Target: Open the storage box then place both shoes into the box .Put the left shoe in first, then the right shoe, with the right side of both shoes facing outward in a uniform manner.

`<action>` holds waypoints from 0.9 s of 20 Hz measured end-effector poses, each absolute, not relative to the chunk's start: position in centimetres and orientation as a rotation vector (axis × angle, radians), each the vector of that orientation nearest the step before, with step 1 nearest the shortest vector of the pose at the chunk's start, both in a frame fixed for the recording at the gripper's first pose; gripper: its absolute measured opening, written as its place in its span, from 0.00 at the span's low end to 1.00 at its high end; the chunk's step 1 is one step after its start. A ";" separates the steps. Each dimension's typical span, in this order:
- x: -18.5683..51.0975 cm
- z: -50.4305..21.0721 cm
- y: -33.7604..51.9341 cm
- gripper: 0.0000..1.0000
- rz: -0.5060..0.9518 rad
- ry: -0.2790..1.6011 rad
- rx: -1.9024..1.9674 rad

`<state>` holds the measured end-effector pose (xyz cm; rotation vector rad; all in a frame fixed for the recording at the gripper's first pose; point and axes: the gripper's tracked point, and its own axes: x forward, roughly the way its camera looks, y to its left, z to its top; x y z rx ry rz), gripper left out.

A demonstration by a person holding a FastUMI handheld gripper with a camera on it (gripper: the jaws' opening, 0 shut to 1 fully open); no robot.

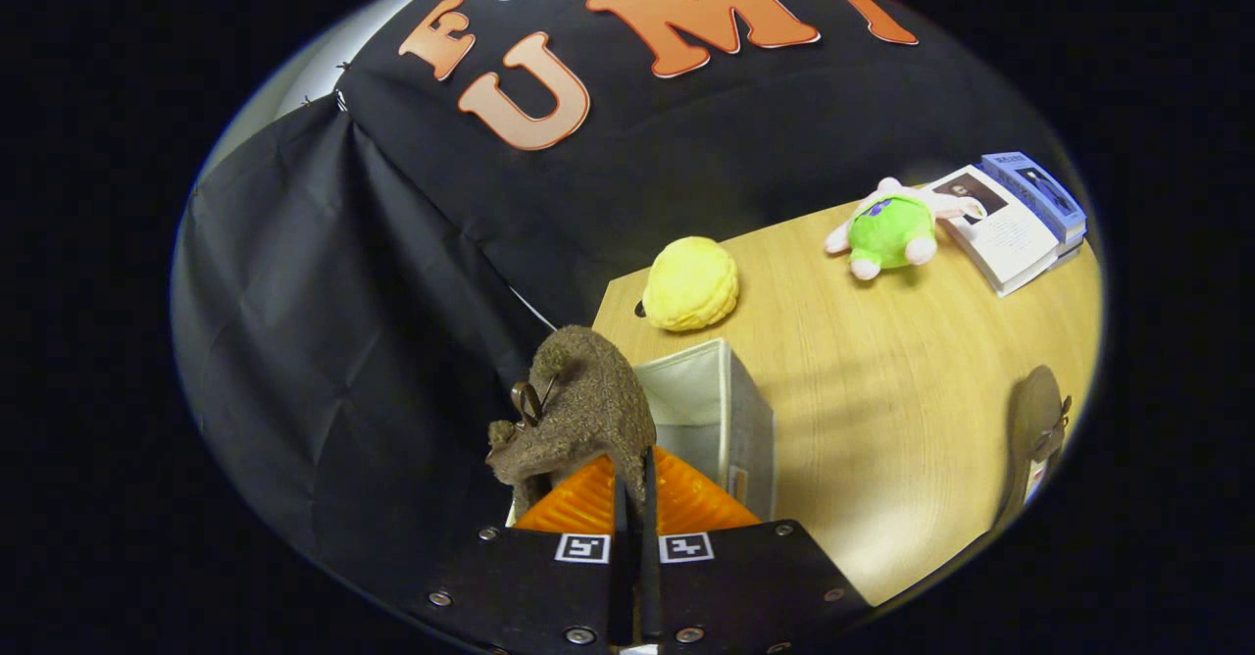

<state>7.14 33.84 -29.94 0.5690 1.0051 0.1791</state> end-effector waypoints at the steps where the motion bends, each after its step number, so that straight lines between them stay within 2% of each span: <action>1: 7.2 -30.5 34.7 0.04 0.178 1.021 0.564; 10: 6.6 -36.3 38.7 0.04 0.073 1.155 0.581; 13: 5.8 -37.9 40.8 0.08 0.121 1.234 0.620; 15: 5.2 -37.7 41.6 0.30 0.165 1.253 0.594; 16: 4.9 -37.3 41.8 0.47 0.187 1.255 0.591; 18: 4.3 -36.0 41.9 0.70 0.232 1.249 0.606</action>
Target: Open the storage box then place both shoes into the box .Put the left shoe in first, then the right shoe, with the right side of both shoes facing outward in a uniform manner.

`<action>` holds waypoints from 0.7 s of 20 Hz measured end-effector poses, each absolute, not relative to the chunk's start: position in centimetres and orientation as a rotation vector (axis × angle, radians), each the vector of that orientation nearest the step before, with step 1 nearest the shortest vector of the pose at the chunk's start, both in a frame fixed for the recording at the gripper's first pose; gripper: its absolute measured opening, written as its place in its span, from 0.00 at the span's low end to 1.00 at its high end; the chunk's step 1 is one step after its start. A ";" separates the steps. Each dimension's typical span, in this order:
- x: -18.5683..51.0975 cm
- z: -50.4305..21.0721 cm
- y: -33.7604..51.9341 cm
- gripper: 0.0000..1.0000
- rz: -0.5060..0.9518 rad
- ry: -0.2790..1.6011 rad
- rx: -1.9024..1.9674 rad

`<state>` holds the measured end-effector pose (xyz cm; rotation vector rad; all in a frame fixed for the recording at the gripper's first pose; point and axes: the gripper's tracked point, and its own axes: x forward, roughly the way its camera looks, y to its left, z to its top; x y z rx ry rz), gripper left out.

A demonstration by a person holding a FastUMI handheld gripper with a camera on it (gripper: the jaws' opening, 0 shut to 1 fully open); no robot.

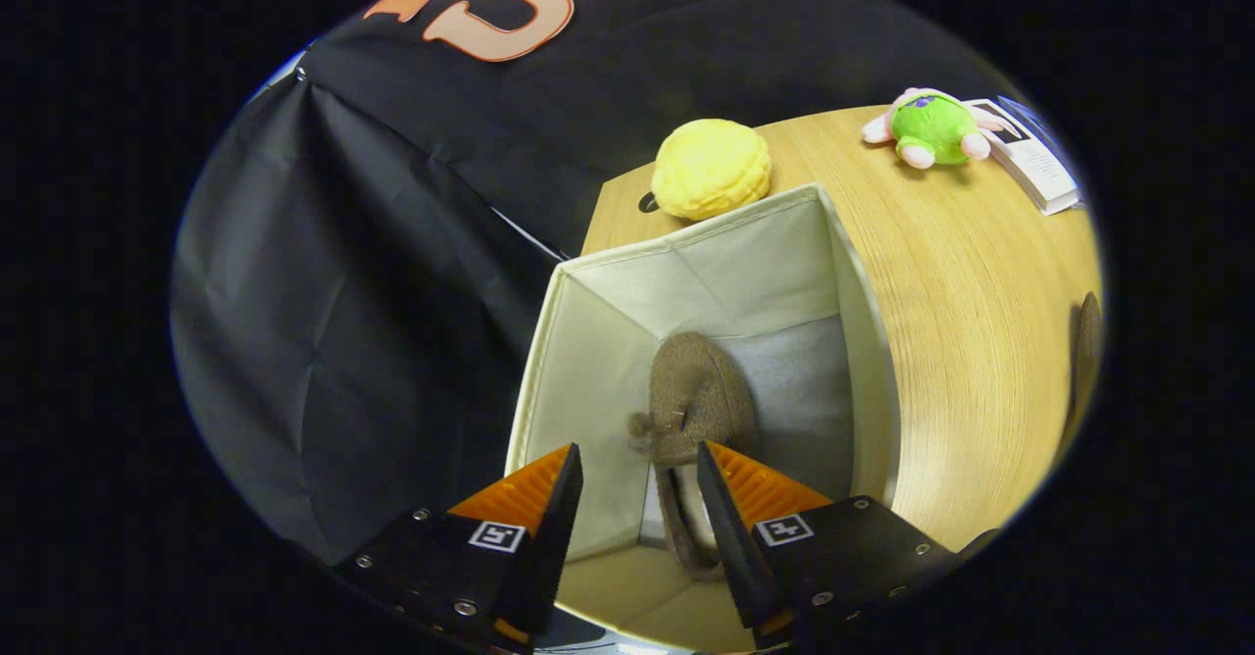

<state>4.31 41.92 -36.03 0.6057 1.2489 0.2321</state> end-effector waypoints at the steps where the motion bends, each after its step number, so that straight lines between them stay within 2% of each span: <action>1: 4.3 -35.2 41.6 0.74 0.245 1.232 0.607; 4: 4.6 -32.4 39.9 0.79 0.267 1.166 0.620; 7: 4.8 -29.3 36.4 0.79 0.272 1.058 0.584; 12: 3.3 -27.7 28.3 0.94 0.222 0.938 0.458; 14: 2.1 -27.4 25.8 0.96 0.218 0.914 0.425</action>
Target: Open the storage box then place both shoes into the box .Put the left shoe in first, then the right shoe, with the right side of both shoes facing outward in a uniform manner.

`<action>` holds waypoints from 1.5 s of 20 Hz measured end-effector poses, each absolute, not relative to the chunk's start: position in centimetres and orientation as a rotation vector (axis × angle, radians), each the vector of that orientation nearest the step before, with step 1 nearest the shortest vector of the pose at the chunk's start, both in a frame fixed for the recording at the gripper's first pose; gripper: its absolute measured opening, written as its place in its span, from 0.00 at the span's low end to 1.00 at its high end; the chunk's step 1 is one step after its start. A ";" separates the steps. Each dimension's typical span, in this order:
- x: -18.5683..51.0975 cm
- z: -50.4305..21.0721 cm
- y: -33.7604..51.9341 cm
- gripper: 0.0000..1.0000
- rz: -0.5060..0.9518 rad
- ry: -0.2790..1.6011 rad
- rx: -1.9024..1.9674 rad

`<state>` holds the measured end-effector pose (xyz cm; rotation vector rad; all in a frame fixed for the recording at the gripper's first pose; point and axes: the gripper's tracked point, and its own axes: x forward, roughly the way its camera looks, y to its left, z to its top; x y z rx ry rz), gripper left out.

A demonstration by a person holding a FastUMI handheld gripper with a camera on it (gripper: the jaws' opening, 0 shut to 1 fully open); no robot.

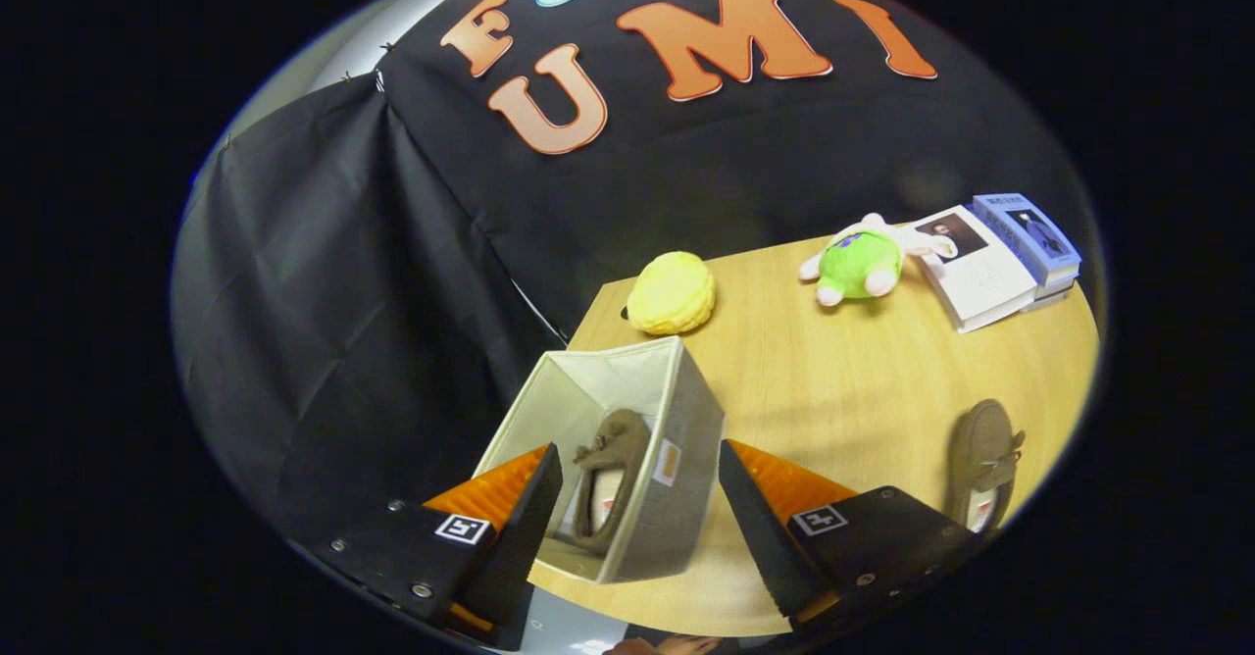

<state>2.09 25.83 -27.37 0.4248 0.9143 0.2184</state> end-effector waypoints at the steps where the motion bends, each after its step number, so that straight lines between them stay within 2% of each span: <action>1: 1.6 -27.5 24.4 0.96 0.212 0.909 0.397; 8: -2.3 -31.5 14.7 0.97 0.124 0.954 0.265; 12: -4.6 -33.5 7.6 0.96 0.017 0.990 0.206; 21: -10.6 -39.0 0.0 0.93 -0.069 1.099 0.112; 25: -11.5 -41.7 -1.7 0.86 -0.102 1.157 0.146; 30: -11.7 -45.2 -3.4 0.66 -0.159 1.226 0.154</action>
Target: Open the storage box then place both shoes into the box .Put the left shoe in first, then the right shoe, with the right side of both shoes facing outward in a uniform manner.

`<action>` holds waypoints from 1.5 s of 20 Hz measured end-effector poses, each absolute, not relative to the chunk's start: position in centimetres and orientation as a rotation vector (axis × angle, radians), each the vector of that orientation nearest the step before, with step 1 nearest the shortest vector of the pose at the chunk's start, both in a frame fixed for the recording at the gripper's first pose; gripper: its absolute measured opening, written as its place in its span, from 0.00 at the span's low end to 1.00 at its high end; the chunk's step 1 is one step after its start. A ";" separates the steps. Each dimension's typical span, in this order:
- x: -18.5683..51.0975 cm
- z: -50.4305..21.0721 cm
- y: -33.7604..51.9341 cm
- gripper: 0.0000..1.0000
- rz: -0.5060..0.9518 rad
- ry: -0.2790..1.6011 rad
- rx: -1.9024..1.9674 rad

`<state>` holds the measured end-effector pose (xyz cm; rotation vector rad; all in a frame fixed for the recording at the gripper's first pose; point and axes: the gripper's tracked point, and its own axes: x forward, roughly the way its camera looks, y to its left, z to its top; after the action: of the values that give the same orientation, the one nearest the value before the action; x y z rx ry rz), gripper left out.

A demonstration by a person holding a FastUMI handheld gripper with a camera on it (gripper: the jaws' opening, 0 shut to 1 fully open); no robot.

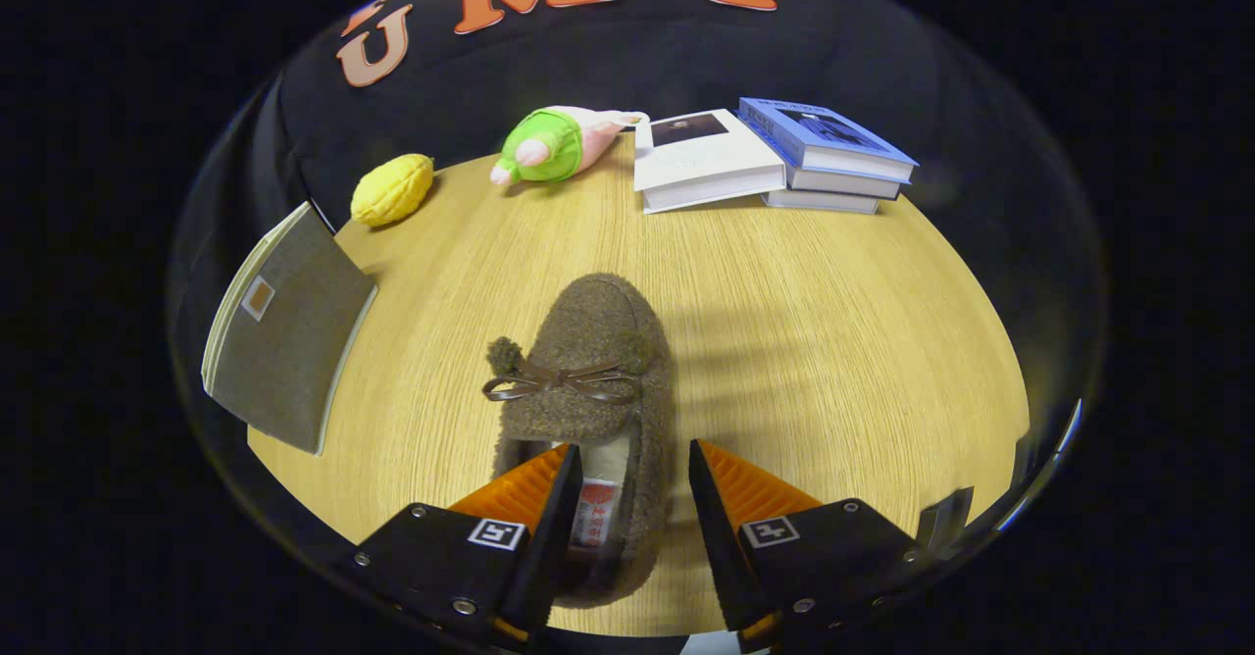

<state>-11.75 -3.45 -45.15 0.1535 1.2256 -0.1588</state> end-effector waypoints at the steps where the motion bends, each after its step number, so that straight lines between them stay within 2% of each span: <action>1: -11.9 -45.7 -3.2 0.60 -0.151 1.243 0.172; 10: -11.1 -45.7 -4.4 0.05 -0.208 1.216 0.235; 18: -7.3 -39.0 -0.7 0.04 -0.175 1.094 0.328; 30: 1.4 -29.1 18.1 0.04 0.119 0.970 0.383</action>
<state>1.38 18.07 -29.14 0.3828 0.9696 0.1188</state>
